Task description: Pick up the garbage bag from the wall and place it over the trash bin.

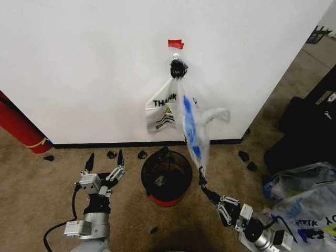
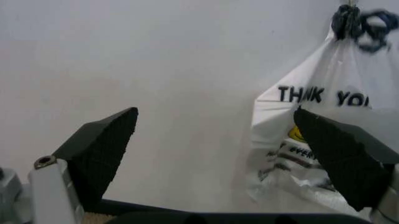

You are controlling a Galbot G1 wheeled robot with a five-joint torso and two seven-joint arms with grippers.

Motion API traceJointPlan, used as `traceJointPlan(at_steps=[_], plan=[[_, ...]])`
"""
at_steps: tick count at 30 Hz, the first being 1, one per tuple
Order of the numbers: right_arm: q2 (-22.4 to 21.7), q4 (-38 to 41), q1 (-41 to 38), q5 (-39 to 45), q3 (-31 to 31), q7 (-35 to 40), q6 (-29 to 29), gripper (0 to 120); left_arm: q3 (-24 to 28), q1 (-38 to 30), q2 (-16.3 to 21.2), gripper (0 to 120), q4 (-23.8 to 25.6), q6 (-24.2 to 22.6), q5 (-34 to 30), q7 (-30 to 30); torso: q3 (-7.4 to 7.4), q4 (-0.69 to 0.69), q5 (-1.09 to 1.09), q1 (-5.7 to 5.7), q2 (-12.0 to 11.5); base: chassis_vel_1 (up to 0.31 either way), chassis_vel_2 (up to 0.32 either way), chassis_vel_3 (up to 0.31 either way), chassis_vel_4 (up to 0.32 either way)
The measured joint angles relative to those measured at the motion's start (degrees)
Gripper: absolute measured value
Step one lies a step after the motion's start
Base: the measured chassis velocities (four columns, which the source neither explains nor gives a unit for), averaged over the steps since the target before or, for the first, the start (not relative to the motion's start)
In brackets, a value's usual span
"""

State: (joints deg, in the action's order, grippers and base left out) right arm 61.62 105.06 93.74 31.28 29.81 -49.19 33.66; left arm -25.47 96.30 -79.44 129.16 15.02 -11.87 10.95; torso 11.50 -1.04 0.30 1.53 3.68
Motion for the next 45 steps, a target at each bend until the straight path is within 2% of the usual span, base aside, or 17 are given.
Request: traceJointPlan(at_steps=[18,24,27,30,31,32,33,35,37,38,39,40,43,44,45], plan=[[1.2,0.0,-3.3,-0.1,-2.0,2.8,-1.3,0,0.3,-0.6,0.4,98,-0.8,0.0,-0.2,0.0,0.0,0.0,0.0,0.0,0.0,0.0,0.0,0.0,0.0],[1.1,0.4,-3.9,-0.3,-2.2,3.0,-1.8,0,1.3,-0.8,2.2,98,-0.3,-0.8,-0.2,-0.2,0.0,0.01,0.01,0.0,0.0,0.0,0.0,0.0,0.0],[0.9,0.6,-4.1,-0.8,-2.3,3.0,-1.8,0,3.2,-1.2,6.0,98,1.8,-3.0,-1.1,-0.3,0.0,0.01,0.01,0.0,0.0,0.0,0.0,0.0,0.0],[0.5,0.7,-4.9,-1.3,-2.7,3.2,-1.9,0,6.0,-2.4,14.6,98,6.3,-8.5,-5.2,-0.3,0.0,-0.02,0.02,0.0,0.0,0.0,0.0,0.0,0.0],[0.5,0.7,-4.9,-1.3,-2.7,3.2,-1.9,0,6.0,-2.4,14.6,98,6.3,-8.5,-5.2,-0.3,0.0,-0.02,0.02,0.0,0.0,0.0,0.0,0.0,0.0],[0.0,0.6,-5.7,-1.4,-3.2,3.4,-2.1,0,6.5,-2.8,18.9,98,8.0,-11.1,-8.0,-0.1,0.0,-0.02,-0.01,0.0,0.0,0.0,0.0,0.0,0.0],[-0.2,0.6,-6.3,-1.5,-3.7,3.6,-2.4,0,6.8,-3.3,22.3,98,9.5,-13.7,-11.5,0.5,0.01,0.03,0.01,0.0,0.0,0.0,0.0,0.0,0.0],[-0.6,0.6,-6.9,-1.7,-4.1,3.8,-2.7,0,7.3,-6.0,28.2,98,12.2,-19.4,-20.0,2.2,0.0,0.03,0.01,0.0,0.0,0.0,0.0,0.0,0.0],[-0.9,0.5,-7.5,-1.9,-4.8,4.0,-3.0,0,7.5,-9.9,33.6,97,14.1,-25.9,-30.7,4.7,0.0,-0.05,0.01,0.0,0.0,0.0,0.0,0.0,0.0],[-1.2,0.4,-8.2,-2.0,-5.4,4.1,-3.4,0,7.4,-11.4,35.6,97,14.3,-28.6,-35.0,5.8,0.01,-0.02,0.02,0.0,0.0,0.0,0.0,0.0,0.0],[-1.2,0.4,-8.2,-2.0,-5.4,4.1,-3.4,0,7.4,-11.4,35.6,97,14.3,-28.6,-35.0,5.8,0.01,-0.02,0.02,0.0,0.0,0.0,0.0,0.0,0.0],[-1.3,0.4,-8.6,-2.1,-5.8,4.3,-3.8,0,7.7,-13.8,37.8,97,14.4,-31.5,-39.3,6.8,0.01,0.03,-0.01,0.0,0.0,0.0,0.0,0.0,0.0],[-1.3,0.7,-8.4,-2.2,-5.7,4.4,-4.2,0,12.6,-22.2,42.7,97,13.8,-36.0,-47.1,8.5,0.01,0.01,0.01,0.0,0.0,0.0,0.0,0.0,0.0],[-1.3,0.8,-8.2,-2.2,-5.5,4.4,-4.2,0,15.4,-25.7,43.8,97,12.5,-37.1,-49.1,9.2,0.0,0.0,-0.02,0.0,0.0,0.0,0.0,0.0,0.0],[-1.3,0.8,-8.2,-2.2,-5.5,4.4,-4.2,0,15.4,-25.7,43.8,97,12.5,-37.1,-49.1,9.2,0.0,0.0,-0.02,0.0,0.0,0.0,0.0,0.0,0.0]])
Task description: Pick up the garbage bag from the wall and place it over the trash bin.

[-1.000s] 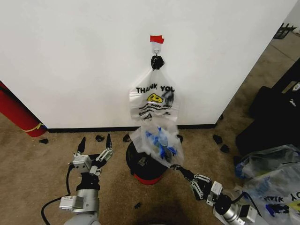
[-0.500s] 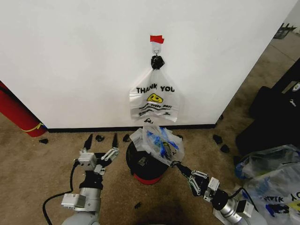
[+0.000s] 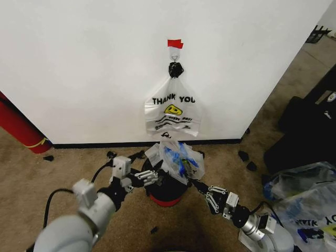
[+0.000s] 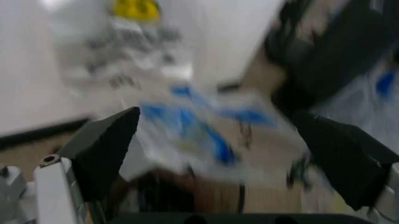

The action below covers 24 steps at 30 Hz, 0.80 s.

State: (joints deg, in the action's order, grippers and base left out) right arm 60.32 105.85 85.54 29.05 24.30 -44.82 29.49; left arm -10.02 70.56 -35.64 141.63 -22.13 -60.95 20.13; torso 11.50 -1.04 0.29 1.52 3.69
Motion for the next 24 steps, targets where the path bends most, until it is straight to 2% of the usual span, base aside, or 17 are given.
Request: traceJointPlan(at_steps=[3,6,7,14,24], plan=[[-0.1,0.3,0.3,0.2,0.6,0.0,-0.1,0,7.6,-10.6,0.7,96,-4.2,-1.7,-6.2,1.6,0.01,-0.01,0.02,0.01,0.0,0.0,0.0,0.0,0.0],[-0.4,0.3,0.3,0.4,0.8,0.1,-0.2,0,12.1,-16.3,-1.3,95,-7.4,-2.5,-9.6,2.2,0.01,-0.01,0.03,0.0,0.0,0.0,0.0,0.0,0.0],[-0.4,0.3,0.3,0.4,0.8,0.1,-0.2,0,12.1,-16.3,-1.3,95,-7.4,-2.5,-9.6,2.2,0.01,-0.01,0.03,0.0,0.0,0.0,0.0,0.0,0.0],[-0.6,0.1,0.0,0.9,0.9,0.2,-0.4,0,17.6,-21.9,-6.9,91,-15.4,-1.3,-14.8,4.6,0.01,0.0,0.0,0.0,0.0,0.0,0.0,0.0,0.0],[-0.8,0.1,0.6,1.5,1.4,0.0,-0.5,0,23.5,-26.0,-8.5,90,-20.8,-1.3,-14.3,3.5,0.0,0.01,0.01,0.0,0.0,0.0,0.0,0.0,0.0]])
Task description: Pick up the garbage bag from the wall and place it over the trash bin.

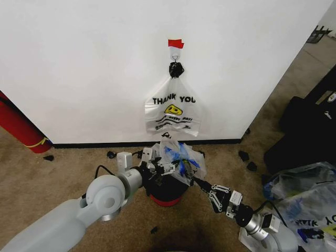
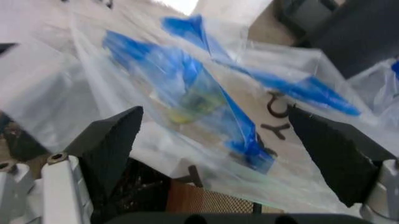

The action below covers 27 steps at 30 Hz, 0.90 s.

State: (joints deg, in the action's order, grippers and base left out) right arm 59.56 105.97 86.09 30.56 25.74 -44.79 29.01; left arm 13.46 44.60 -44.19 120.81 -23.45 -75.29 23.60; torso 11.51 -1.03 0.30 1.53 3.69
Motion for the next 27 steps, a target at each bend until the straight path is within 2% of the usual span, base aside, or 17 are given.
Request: traceJointPlan(at_steps=[10,14,18,20,25,27], plan=[[-0.7,0.3,0.6,0.5,0.8,-0.1,0.0,0,6.6,-4.7,-1.7,90,-2.8,0.1,0.9,-1.3,0.0,0.0,0.0,-0.01,0.0,0.0,0.0,0.0,0.0],[-0.8,0.3,0.5,0.7,0.8,-0.1,0.0,0,7.7,-5.7,-2.3,90,-4.0,0.1,1.1,-1.3,0.0,0.0,0.01,-0.01,0.0,0.0,0.0,0.0,0.0],[-0.9,0.2,0.4,0.7,0.9,-0.1,0.0,0,8.6,-6.7,-2.9,74,-4.9,0.2,1.1,-1.5,0.0,0.0,0.0,-0.01,0.0,0.0,0.0,0.0,0.0],[-0.9,0.2,0.4,0.8,0.9,-0.1,0.0,0,8.8,-6.8,-2.9,70,-4.9,0.2,1.1,-1.5,0.0,0.0,0.01,-0.01,0.0,0.0,0.0,0.0,0.0],[-0.9,0.1,0.3,1.0,0.9,0.0,0.0,0,9.7,-7.4,-3.4,49,-5.7,0.1,1.2,-1.6,0.0,0.0,0.0,-0.01,0.0,0.0,0.0,0.0,0.0],[-0.9,0.1,0.3,1.0,0.9,0.0,0.0,0,9.8,-7.4,-3.4,45,-5.9,0.2,1.2,-1.6,0.0,0.0,0.0,-0.01,0.0,0.0,0.0,0.0,0.0]])
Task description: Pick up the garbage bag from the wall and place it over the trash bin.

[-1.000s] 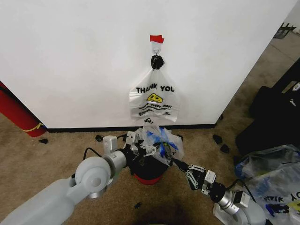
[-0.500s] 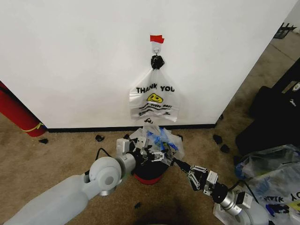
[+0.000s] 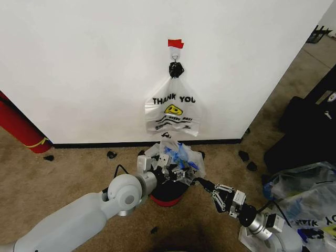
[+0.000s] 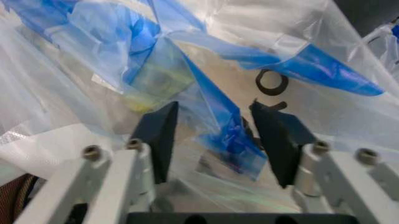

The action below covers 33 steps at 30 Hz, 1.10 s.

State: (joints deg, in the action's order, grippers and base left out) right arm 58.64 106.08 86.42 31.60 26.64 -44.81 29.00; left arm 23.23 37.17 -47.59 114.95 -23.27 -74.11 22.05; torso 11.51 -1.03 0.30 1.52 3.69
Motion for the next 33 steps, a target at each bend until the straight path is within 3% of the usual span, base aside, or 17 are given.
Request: traceJointPlan(at_steps=[12,18,22,28,30,33], plan=[[0.1,-0.2,-0.2,0.1,0.0,0.1,-0.1,0,-0.6,-0.1,0.0,0,0.6,1.3,0.0,0.4,0.0,0.0,0.0,0.0,0.0,0.0,0.0,0.0,0.0],[0.2,-0.2,-0.4,0.0,0.0,0.4,-0.1,0,-1.4,0.7,0.3,0,1.6,2.4,0.3,1.0,0.0,0.0,0.0,0.0,0.0,0.0,0.0,0.0,0.0],[0.3,0.3,0.0,-0.3,0.3,1.4,-0.1,0,-5.2,1.6,1.1,0,4.5,4.3,0.9,1.1,0.0,-0.01,0.0,0.0,0.0,0.0,0.0,0.0,0.0],[-0.5,1.9,0.8,-3.9,1.0,6.7,1.1,26,-13.3,4.5,3.2,0,11.4,5.0,0.9,0.6,-0.01,0.0,0.0,0.0,0.0,0.0,0.0,0.0,0.0],[-1.0,2.5,1.3,-4.4,1.1,7.3,1.4,27,-14.3,5.2,3.4,0,12.4,5.0,0.9,0.6,-0.01,0.0,0.0,0.0,0.0,0.0,0.0,0.0,0.0],[-3.4,4.9,3.5,-4.7,2.9,6.8,3.0,43,-16.3,7.4,3.9,0,14.5,5.2,1.2,0.2,-0.01,0.01,0.0,0.0,0.0,0.0,0.0,0.0,0.0]])
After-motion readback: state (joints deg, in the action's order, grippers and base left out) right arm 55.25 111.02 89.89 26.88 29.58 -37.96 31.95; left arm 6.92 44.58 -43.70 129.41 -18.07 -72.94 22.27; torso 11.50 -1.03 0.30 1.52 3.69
